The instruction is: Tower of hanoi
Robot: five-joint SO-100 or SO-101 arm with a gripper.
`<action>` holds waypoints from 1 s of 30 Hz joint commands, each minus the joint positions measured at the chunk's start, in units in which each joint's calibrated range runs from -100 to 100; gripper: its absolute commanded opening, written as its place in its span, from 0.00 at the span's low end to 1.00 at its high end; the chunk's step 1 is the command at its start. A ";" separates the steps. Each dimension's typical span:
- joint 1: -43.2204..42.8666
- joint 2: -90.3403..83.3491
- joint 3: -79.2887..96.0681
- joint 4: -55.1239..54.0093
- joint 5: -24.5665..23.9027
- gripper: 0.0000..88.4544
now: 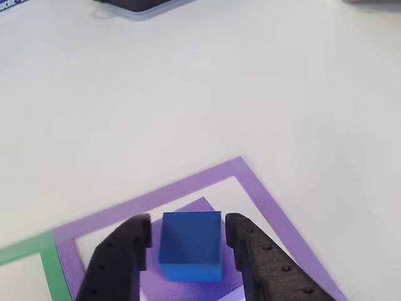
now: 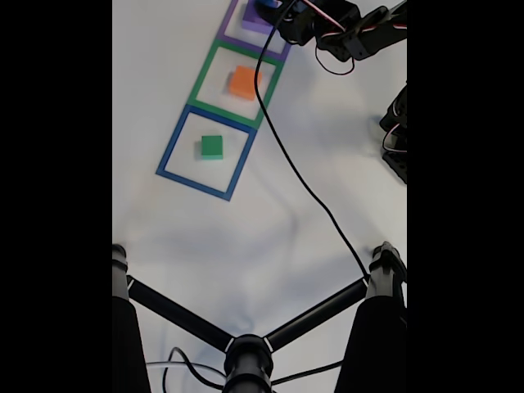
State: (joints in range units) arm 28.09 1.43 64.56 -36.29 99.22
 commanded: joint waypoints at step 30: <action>-24.62 -51.99 -21.99 88.05 0.78 0.00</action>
State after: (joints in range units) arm 8.55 -46.94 43.57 51.01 99.02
